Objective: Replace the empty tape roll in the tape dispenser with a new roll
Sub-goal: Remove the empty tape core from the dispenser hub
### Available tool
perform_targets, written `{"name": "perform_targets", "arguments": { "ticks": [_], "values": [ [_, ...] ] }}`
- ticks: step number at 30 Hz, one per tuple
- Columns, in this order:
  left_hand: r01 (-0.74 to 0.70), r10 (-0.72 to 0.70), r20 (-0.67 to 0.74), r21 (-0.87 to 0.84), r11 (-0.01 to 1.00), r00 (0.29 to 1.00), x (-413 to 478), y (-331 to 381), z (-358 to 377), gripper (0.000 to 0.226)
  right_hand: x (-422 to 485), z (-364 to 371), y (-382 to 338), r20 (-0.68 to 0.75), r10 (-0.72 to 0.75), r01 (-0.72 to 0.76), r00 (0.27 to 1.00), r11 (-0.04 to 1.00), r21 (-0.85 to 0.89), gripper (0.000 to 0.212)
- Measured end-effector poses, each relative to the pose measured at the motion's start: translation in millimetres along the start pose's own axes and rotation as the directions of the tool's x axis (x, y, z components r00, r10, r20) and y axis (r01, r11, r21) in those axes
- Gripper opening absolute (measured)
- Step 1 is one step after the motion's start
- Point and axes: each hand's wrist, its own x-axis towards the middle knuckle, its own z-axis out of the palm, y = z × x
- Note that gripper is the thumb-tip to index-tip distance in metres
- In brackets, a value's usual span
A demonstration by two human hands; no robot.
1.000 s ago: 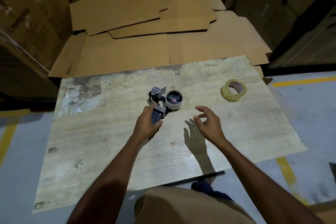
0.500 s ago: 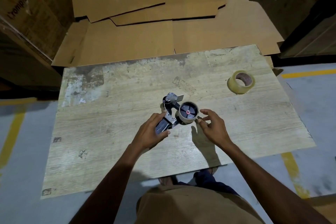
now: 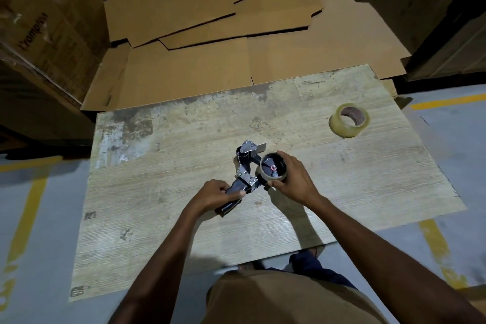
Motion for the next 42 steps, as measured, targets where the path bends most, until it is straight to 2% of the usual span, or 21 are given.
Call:
{"name": "perform_targets", "arguments": {
  "ticks": [3,6,9,12,15,18,20,22,25,27,29,31,32,35,37,38,40,42],
  "values": [
    [0.048,-0.044,0.035,-0.119,0.992,0.998,-5,-7,-8,0.052,1,0,1,-0.012,-0.012,0.012,1.000,1.000,0.000,0.092],
    [0.087,-0.084,0.024,-0.291,0.953,0.996,-13,-17,-9,0.034,-4,1,1,-0.099,-0.014,0.012,0.995,1.000,-0.025,0.090],
    [0.074,-0.077,0.009,-0.388,0.919,0.997,-22,-24,-7,0.030,-18,4,-5,-0.216,-0.014,0.024,0.976,0.999,0.044,0.077],
    [0.038,-0.067,-0.050,-0.445,0.895,0.996,-26,-21,4,0.026,-27,10,-6,-0.314,-0.054,0.062,0.948,0.998,0.015,0.059],
    [-0.004,-0.051,-0.100,-0.482,0.876,0.994,-22,-9,26,0.022,-31,16,-2,-0.391,0.028,-0.011,0.920,0.999,0.046,0.047],
    [-0.049,0.021,-0.069,-0.447,0.893,0.997,-17,7,46,0.024,-36,19,-2,-0.438,0.180,-0.103,0.881,0.976,0.194,0.036],
    [-0.127,0.089,-0.116,-0.383,0.915,0.989,-12,12,51,0.024,-40,22,-6,-0.401,0.294,-0.175,0.868,0.935,0.307,0.033],
    [-0.225,0.148,-0.290,-0.252,0.941,0.945,-5,13,48,0.024,-41,26,-12,-0.302,0.423,-0.284,0.854,0.866,0.411,0.035],
    [-0.252,0.269,-0.566,0.110,0.962,0.780,6,5,29,0.033,-36,34,-21,-0.076,0.587,-0.462,0.806,0.704,0.539,0.047],
    [-0.231,0.322,-0.643,0.225,0.947,0.695,12,5,13,0.032,-30,35,-32,0.120,0.635,-0.559,0.763,0.555,0.617,0.059],
    [-0.220,0.355,-0.651,0.282,0.934,0.671,14,7,2,0.032,-23,37,-42,0.386,0.588,-0.631,0.711,0.290,0.720,0.061],
    [-0.218,0.403,-0.632,0.352,0.910,0.662,15,8,-4,0.032,-13,45,-47,0.542,0.462,-0.630,0.702,0.047,0.775,0.063],
    [-0.226,0.433,-0.612,0.387,0.894,0.662,15,10,-5,0.032,-9,50,-49,0.559,0.437,-0.618,0.705,-0.008,0.786,0.067],
    [-0.300,0.541,-0.493,0.485,0.821,0.681,19,18,-6,0.034,-1,58,-56,0.484,0.482,-0.535,0.730,-0.036,0.844,0.064],
    [-0.361,0.496,-0.424,0.361,0.860,0.758,21,25,-5,0.036,-2,53,-60,0.419,0.524,-0.491,0.741,-0.002,0.871,0.055],
    [-0.373,0.424,-0.403,0.203,0.905,0.811,20,31,-4,0.037,-5,49,-59,0.431,0.522,-0.510,0.736,0.009,0.860,0.054],
    [-0.347,0.298,-0.322,-0.105,0.932,0.898,17,44,-1,0.034,-8,41,-57,0.454,0.538,-0.547,0.710,0.016,0.837,0.059],
    [-0.334,0.272,-0.271,-0.221,0.916,0.924,14,55,4,0.035,-10,32,-50,0.424,0.586,-0.558,0.691,0.058,0.828,0.065]
  ]
}}
